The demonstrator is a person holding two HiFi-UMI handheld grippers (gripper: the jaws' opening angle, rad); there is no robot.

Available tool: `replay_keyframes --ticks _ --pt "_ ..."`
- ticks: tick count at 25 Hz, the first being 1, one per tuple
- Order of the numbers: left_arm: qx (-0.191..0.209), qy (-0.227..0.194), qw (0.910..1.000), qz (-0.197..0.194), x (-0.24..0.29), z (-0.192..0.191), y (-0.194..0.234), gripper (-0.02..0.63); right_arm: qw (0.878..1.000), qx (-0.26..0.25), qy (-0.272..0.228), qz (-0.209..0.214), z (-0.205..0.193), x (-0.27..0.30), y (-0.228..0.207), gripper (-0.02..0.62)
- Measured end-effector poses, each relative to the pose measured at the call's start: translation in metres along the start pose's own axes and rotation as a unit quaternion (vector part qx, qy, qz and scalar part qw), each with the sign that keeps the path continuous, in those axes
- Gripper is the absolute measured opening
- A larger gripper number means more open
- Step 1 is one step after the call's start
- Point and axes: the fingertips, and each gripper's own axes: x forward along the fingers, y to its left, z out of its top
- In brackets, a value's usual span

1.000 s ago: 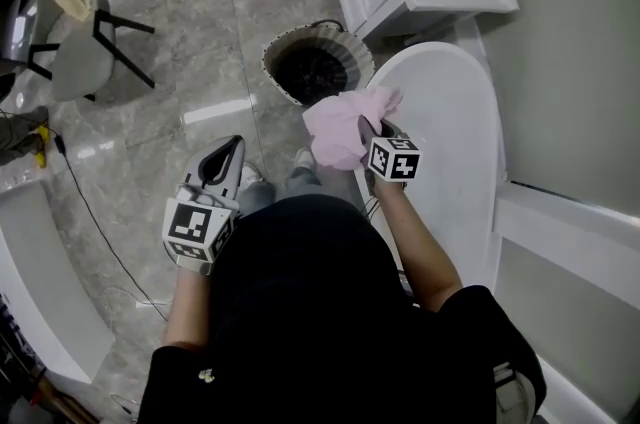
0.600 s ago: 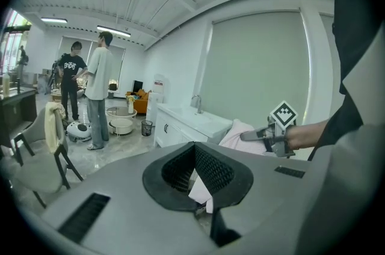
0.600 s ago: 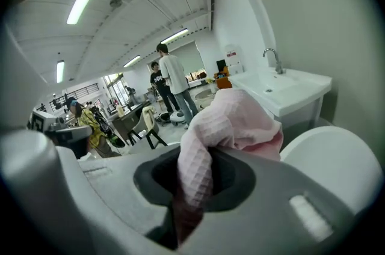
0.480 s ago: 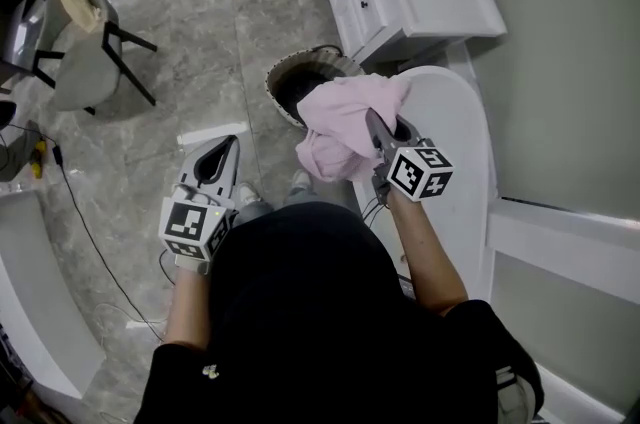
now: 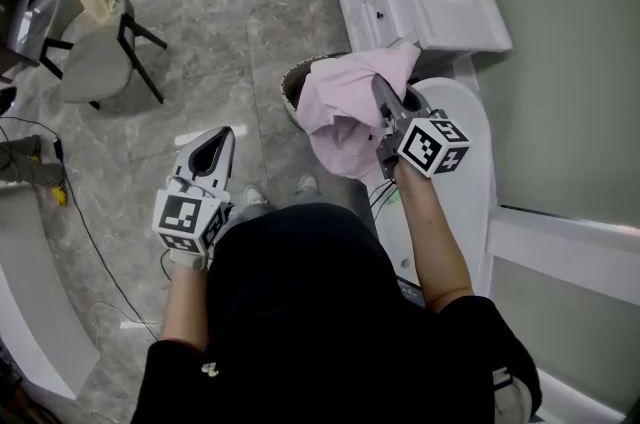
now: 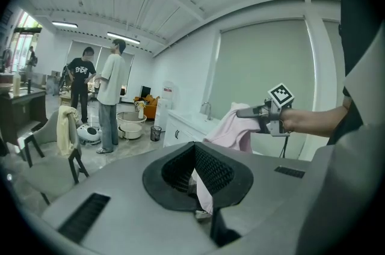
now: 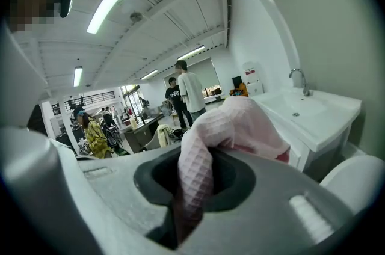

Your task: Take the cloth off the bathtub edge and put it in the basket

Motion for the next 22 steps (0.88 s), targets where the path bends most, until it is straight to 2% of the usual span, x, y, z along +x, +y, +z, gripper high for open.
replay_keyframes --ticks 5,11,17,22 --pt "-0.001 -0.001 1.0000 -0.001 -0.012 0.008 0.033 0.012 1.000 -0.010 -0.014 -0.003 0.032 0.040 0.017 0.059" --pt "-0.011 0.002 0.9998 0.016 0.005 0.017 0.057 0.012 1.000 -0.005 -0.007 0.011 0.045 0.091 0.006 0.059" --pt "-0.014 0.021 0.9990 0.038 0.052 0.016 0.074 0.012 0.999 -0.005 0.012 0.044 0.056 0.153 -0.024 0.058" --pt "-0.027 0.032 0.9972 0.062 0.109 0.043 0.093 0.012 0.997 0.000 0.032 0.077 0.084 0.221 -0.056 0.058"
